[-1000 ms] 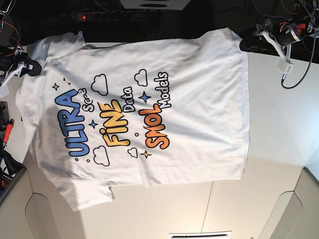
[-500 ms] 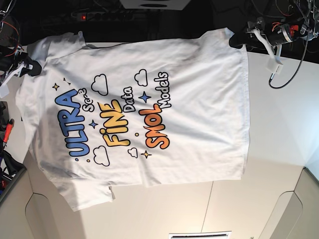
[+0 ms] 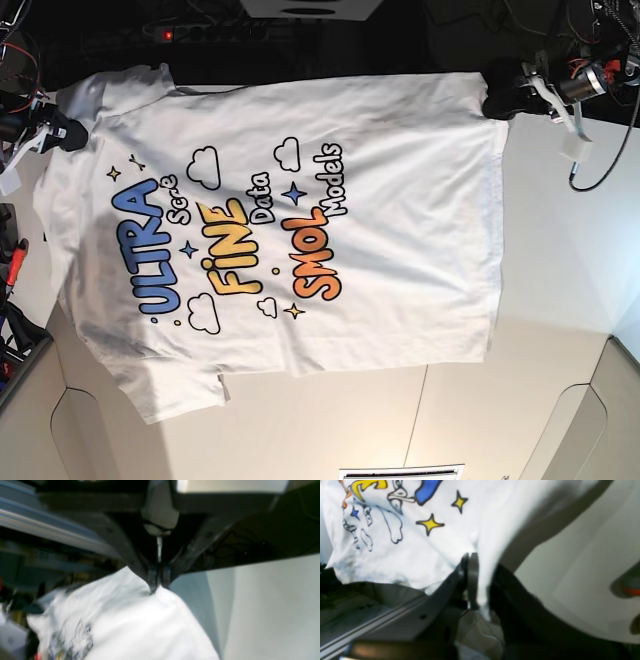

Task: Layout the t-shirt on the table in an organized manner, then fold the t-shirt properly
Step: 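Grasp the shirt side edge with both grippers at its two ends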

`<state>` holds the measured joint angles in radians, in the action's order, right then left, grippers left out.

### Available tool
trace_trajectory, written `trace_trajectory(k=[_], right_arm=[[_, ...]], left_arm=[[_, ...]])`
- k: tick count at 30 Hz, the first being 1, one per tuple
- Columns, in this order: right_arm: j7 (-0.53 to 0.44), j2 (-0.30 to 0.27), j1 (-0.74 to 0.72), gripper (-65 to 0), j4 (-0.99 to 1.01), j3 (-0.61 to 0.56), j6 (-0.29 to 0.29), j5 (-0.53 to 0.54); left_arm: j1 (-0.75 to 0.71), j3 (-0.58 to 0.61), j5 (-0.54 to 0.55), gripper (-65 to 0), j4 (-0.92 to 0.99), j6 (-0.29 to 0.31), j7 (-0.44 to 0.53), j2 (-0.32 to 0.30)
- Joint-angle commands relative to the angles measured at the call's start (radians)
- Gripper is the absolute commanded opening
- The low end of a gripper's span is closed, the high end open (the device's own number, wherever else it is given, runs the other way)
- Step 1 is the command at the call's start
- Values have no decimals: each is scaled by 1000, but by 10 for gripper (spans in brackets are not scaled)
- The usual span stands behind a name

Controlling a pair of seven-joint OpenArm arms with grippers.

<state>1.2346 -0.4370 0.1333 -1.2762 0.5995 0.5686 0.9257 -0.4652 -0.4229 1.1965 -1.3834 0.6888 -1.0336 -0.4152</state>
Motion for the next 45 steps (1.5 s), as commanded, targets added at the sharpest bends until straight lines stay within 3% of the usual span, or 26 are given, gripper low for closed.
trace_trajectory(k=[1, 6, 14, 23, 27, 34, 42, 45], right_arm=[[-1, -23, -8, -650, -25, 7, 5, 34], [8, -22, -6, -650, -77, 7, 5, 44], [49, -3, 77, -650, -280, 7, 6, 88], [49, 104, 180, -650, -490, 7, 14, 83], [-10, 127, 152, -650, -500, 7, 14, 42], [-139, 140, 47, -650, -493, 6, 11, -124], [-223, 140, -106, -650, -276, -67, -13, -313], [-259, 140, -150, -650, -153, -135, -12, -317]], left_arm=[[0, -38, 53, -650, -18, 9, -5, -18], [0, -155, 109, -650, -18, 9, -27, -23], [0, -212, 159, -650, -18, 9, -27, -87], [5, -266, 191, -650, -18, 9, -40, -106], [72, -264, 167, -650, -18, 9, -39, -106], [243, -208, -60, -650, -16, 9, 81, -106], [349, 57, -440, -650, -6, 9, 307, -106], [366, 108, -548, -650, -6, -51, 354, -106]])
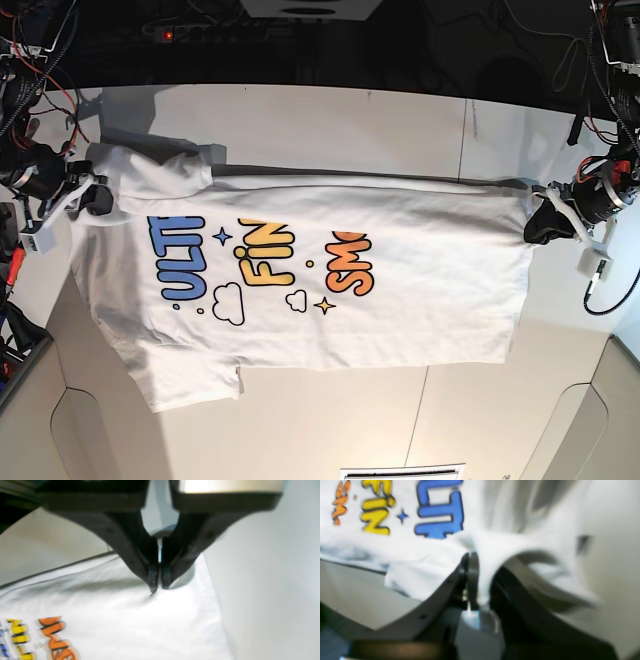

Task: Layout the t-shirt on the table in an organized manner, then fold the t-shirt properly
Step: 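Grasp the shirt side edge with both grippers at its two ends, then fold the grasped side edge over the print toward the shirt middle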

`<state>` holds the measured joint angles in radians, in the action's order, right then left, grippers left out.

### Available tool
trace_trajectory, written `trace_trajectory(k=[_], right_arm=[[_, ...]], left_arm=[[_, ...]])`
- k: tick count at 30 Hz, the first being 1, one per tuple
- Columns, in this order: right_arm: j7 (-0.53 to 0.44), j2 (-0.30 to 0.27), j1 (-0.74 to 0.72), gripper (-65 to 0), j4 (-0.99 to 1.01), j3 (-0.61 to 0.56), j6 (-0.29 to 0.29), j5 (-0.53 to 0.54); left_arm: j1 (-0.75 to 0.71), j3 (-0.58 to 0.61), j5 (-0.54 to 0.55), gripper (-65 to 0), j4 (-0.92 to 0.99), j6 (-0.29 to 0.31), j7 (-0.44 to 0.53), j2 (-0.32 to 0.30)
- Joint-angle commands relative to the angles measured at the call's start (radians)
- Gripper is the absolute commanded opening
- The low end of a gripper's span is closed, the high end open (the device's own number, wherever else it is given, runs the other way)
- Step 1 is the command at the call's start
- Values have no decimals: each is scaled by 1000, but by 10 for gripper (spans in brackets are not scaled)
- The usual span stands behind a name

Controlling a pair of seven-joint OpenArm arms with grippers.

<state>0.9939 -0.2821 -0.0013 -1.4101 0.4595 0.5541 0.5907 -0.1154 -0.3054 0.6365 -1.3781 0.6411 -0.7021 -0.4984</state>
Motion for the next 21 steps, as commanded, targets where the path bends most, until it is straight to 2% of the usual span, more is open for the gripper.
trace_trajectory(k=[1, 5, 9, 10, 11, 12, 13, 14, 15, 21], right_arm=[[-31, -14, -31, -650, 17, -19, 2, 18], [-56, -14, -82, -650, 102, -106, 2, -17], [-46, -14, -109, -650, 105, -133, 1, -60], [-27, -15, -117, -650, 103, -132, 0, -60], [-4, -18, -126, -633, 103, -132, 0, -60], [9, -22, -137, -516, 102, -132, 5, -60], [14, -27, -147, -403, 98, -132, 8, -59], [18, -35, -154, -326, 93, -132, 10, -56], [20, -47, -160, -303, 85, -132, 9, -49], [88, -92, -161, -305, -42, -111, 6, 0]], left_arm=[[21, -3, -11, -650, -12, -18, 26, -23], [28, -2, -58, -650, -12, -66, 39, -23], [29, -2, -71, -650, -12, -70, 40, -23], [29, -2, -73, -595, -12, -68, 40, -24], [29, -2, -72, -501, -12, -69, 40, -25], [29, -2, -72, -427, -12, -69, 40, -28], [29, -2, -72, -385, -12, -70, 41, -32], [31, -2, -72, -377, -12, -71, 42, -37], [32, -3, -72, -377, -12, -74, 45, -43], [36, -3, -2, -377, -12, -76, 56, -103]])
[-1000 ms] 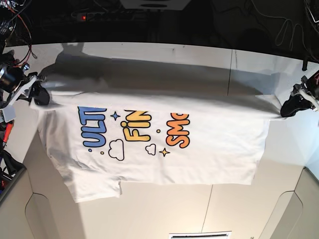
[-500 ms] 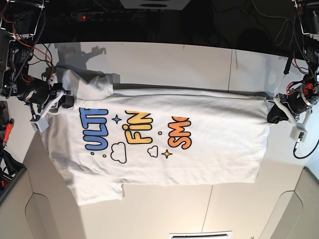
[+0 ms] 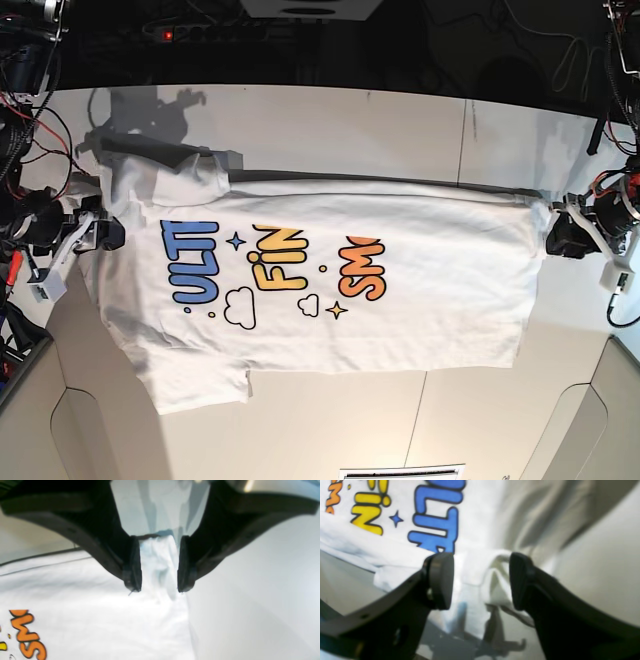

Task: Layout the t-shirt on the table in an organized manner, then fold the t-shirt properly
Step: 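Fold the grasped side edge over the print toward the shirt middle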

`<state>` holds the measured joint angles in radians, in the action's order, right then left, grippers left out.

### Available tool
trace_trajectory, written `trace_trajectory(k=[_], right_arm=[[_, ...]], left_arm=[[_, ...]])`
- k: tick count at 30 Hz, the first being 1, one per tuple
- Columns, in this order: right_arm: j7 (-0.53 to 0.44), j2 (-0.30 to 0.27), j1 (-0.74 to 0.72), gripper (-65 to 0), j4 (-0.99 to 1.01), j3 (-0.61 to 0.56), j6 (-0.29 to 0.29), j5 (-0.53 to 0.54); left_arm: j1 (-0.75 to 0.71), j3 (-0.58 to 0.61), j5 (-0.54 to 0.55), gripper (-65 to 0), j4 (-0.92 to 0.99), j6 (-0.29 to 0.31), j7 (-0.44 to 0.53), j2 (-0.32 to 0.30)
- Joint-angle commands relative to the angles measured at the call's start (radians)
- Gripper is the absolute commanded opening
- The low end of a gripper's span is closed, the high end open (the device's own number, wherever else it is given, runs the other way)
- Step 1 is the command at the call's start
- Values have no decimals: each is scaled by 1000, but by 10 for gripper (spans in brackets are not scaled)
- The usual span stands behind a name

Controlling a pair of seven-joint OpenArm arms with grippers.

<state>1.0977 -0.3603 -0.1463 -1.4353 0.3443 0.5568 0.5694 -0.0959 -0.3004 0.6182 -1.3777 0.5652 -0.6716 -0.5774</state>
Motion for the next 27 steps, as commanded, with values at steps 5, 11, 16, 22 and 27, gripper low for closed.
trace_trajectory(k=[5, 11, 16, 22, 27], right_arm=[[34, -13, 3, -361, -150, 76, -8, 21], [124, -13, 146, -402, -258, 198, -7, 63], [101, 6, 308, -349, -257, 283, -6, 130], [-62, 81, 405, -241, -230, 298, -3, 126], [-144, 117, 384, -241, -163, 267, 23, 79]], left_arm=[[44, -8, 42, -377, -13, 0, 21, -80], [46, -11, 81, -377, -13, 2, 17, -125], [46, -67, 123, -377, -13, 55, 16, -124], [67, -174, 126, -377, -13, 79, 16, -124], [116, -252, 140, -377, -13, 79, -18, -124]])
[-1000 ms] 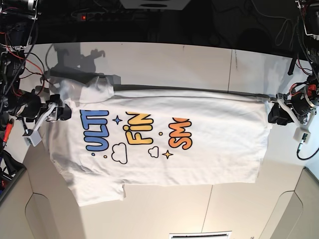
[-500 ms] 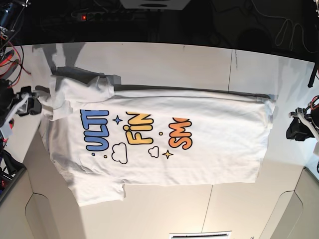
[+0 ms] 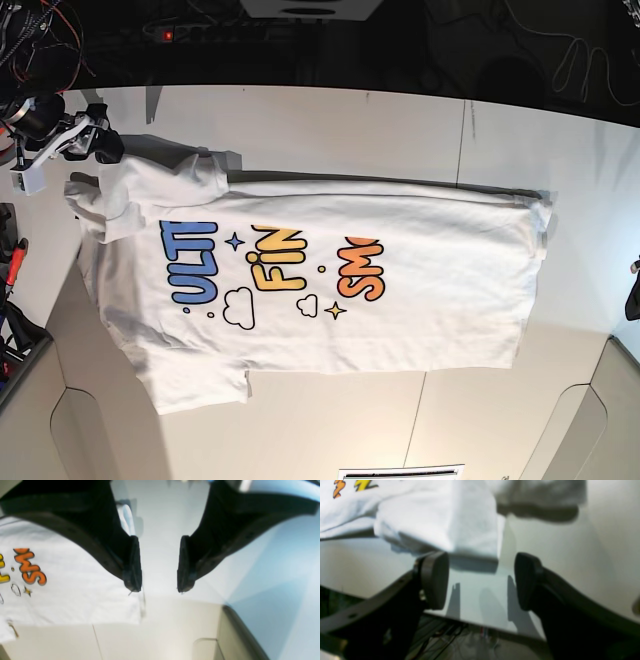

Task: Layout the t-shirt on the table in an organized manner, then fold the t-shirt properly
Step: 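Fold the grasped side edge over the print toward the shirt middle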

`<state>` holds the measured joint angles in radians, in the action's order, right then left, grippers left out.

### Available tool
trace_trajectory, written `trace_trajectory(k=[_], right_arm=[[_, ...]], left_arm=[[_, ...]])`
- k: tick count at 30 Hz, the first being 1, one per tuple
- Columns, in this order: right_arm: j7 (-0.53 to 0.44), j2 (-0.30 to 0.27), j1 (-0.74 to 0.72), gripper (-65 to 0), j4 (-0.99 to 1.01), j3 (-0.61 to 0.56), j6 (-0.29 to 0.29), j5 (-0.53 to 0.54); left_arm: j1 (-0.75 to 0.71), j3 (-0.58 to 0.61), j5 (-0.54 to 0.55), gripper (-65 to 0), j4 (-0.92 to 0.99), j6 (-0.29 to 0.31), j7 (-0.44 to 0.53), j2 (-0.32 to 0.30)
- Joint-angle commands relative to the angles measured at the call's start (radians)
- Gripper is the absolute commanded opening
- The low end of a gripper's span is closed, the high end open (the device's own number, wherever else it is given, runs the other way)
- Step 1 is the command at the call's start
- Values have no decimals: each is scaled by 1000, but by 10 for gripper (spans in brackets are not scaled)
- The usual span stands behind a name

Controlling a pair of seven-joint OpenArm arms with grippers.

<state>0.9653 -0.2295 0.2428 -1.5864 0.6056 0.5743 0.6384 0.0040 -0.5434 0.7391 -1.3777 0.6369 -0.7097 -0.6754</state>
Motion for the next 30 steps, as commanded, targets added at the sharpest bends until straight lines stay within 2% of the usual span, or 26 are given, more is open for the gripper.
trace_trajectory(k=[1, 4, 14, 15, 16, 20, 25, 30], right_arm=[[-25, -14, -13, -241, 3, -7, 5, -13], [-50, -14, -39, -241, 48, -35, 5, -51], [-75, -14, -61, -244, 76, -161, 5, -60], [-72, -14, -65, -264, 76, -177, 5, -61], [-67, -14, -68, -313, 75, -190, 5, -63], [-63, -14, -71, -650, 74, -213, 5, -40], [-61, -14, -75, -650, 56, -213, 2, 68], [-34, -2, -154, -650, 45, -213, 3, 145]], left_arm=[[22, -16, 30, -377, -13, 8, 8, -27], [26, -20, 51, -377, -13, 15, 2, -34], [27, -20, 58, -377, -13, 15, 2, -34], [27, -20, 57, -377, -13, 14, 2, -34], [27, -20, 58, -377, -13, 14, 2, -34], [26, -20, 57, -377, -13, 14, 2, -34], [27, -20, 57, -377, -13, 15, 2, -34], [27, -20, 57, -377, -13, 14, 2, -34]])
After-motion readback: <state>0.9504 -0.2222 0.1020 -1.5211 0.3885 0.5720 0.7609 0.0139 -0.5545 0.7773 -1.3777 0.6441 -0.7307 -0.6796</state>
